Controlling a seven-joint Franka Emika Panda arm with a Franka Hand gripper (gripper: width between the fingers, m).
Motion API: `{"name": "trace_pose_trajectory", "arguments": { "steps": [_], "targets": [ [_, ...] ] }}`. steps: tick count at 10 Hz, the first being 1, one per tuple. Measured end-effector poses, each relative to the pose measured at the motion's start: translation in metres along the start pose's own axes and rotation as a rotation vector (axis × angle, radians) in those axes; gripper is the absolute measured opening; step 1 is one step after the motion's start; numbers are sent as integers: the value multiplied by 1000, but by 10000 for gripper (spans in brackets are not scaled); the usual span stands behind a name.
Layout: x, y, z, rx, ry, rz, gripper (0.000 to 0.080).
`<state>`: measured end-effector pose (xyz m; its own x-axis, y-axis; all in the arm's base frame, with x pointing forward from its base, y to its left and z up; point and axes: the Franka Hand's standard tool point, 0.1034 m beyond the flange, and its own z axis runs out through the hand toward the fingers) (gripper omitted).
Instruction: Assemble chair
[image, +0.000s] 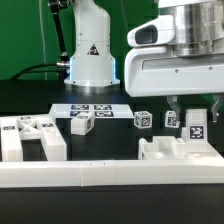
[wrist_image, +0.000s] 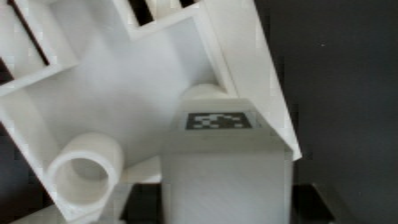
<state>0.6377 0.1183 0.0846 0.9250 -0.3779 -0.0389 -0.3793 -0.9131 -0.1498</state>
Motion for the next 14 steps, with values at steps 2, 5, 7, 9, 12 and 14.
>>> {"name": "trace_pose_trajectory", "arguments": {
  "steps": [2, 5, 7, 9, 12, 14],
  "targets": [
    [0, 0, 1, 0, -1, 267, 289],
    [0, 0, 1, 2, 8, 621, 291],
    [1, 0, 2, 9, 4, 838, 291],
    [1, 1, 2, 16, -5, 1005, 291],
    [1, 1, 2, 18, -9, 1187, 291],
    [1, 1, 2, 21, -13, 1265, 291]
  ]
}}
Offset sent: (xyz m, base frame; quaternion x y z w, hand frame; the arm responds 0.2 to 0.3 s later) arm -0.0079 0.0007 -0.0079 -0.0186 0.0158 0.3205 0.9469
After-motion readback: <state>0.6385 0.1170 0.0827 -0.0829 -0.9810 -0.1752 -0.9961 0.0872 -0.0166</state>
